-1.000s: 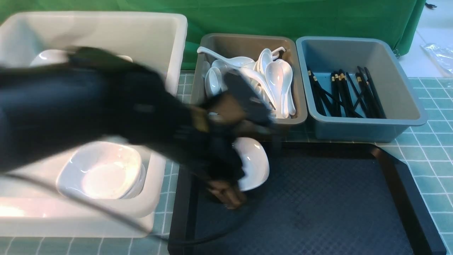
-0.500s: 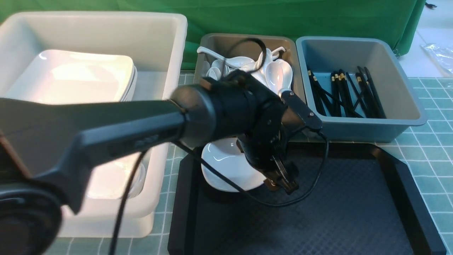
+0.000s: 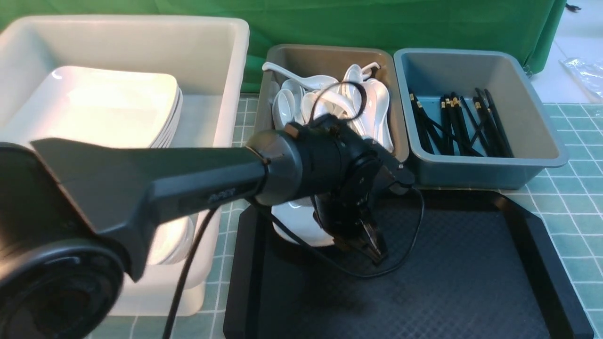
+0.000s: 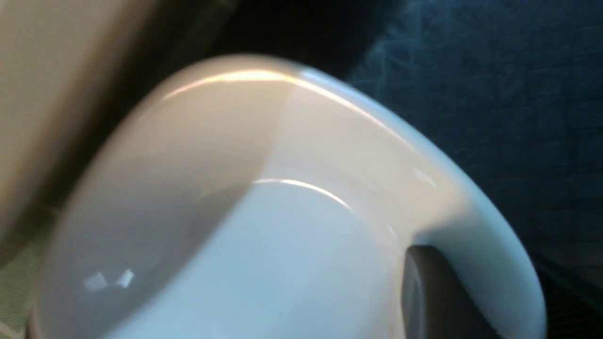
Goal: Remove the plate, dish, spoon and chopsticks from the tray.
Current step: Use the left arm to grab a small plate from the dinner plate, then use the left arm to put the small plate into the large storage box on the left
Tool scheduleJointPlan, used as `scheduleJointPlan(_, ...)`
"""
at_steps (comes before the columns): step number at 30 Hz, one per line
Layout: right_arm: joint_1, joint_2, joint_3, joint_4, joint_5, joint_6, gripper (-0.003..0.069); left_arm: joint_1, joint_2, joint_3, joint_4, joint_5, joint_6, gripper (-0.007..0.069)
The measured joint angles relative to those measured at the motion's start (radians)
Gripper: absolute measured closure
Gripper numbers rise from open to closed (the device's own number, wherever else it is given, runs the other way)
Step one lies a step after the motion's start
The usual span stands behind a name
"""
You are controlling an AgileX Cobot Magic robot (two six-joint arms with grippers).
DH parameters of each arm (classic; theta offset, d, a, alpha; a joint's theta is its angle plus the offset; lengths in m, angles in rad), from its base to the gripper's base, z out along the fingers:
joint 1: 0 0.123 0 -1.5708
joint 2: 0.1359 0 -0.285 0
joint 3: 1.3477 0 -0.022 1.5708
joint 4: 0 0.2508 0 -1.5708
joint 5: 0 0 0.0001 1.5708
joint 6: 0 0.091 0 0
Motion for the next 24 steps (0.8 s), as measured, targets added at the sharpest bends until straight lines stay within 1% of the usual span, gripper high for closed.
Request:
scheduleJointPlan(3,0.0,0.0,0.0,0.0,0.0,-0.002,0.0639,0.0,-0.034,0.0,-0.034,0.048,0.022,0.0504)
scheduleJointPlan(6,0.0,0.0,0.0,0.0,0.0,-0.006,0.0639,0.0,-0.107,0.002,-0.063,0.119,0.037,0.0566)
scheduleJointPlan(7,0.0,0.0,0.0,0.0,0.0,-0.007,0.0639,0.0,-0.121,0.002,-0.07,0.128,0.042,0.0575)
scheduleJointPlan(8,0.0,0.0,0.0,0.0,0.0,-0.007,0.0639,-0.001,-0.167,0.003,-0.091,0.15,0.061,0.0594)
scheduleJointPlan(11,0.0,0.0,0.0,0.0,-0.008,-0.007,0.0639,-0.017,-0.33,0.003,-0.115,0.176,0.113,0.0603)
scheduleJointPlan(14,0.0,0.0,0.0,0.0,-0.032,-0.007,0.0639,-0.022,-0.463,0.003,-0.088,0.197,0.136,0.0603)
scheduleJointPlan(17,0.0,0.0,0.0,0.0,-0.069,-0.007,0.0639,-0.021,-0.571,0.015,-0.005,0.246,0.14,0.0603)
scheduleJointPlan(18,0.0,0.0,0.0,0.001,-0.101,-0.007,0.0639,-0.013,-0.621,0.035,0.042,0.267,0.141,0.0603)
scheduleJointPlan(21,0.0,0.0,0.0,0.003,-0.149,-0.007,0.0639,0.05,-0.739,0.144,0.082,0.294,0.137,0.0603)
scheduleJointPlan(22,0.0,0.0,0.0,0.003,-0.152,-0.007,0.0639,0.055,-0.745,0.154,0.085,0.294,0.137,0.0603)
scheduleJointPlan(23,0.0,0.0,0.0,0.003,-0.175,-0.007,0.0639,0.107,-0.788,0.237,0.104,0.292,0.138,0.0603)
scheduleJointPlan(24,0.0,0.0,0.0,0.003,-0.185,-0.007,0.0639,0.135,-0.804,0.283,0.113,0.284,0.145,0.0603)
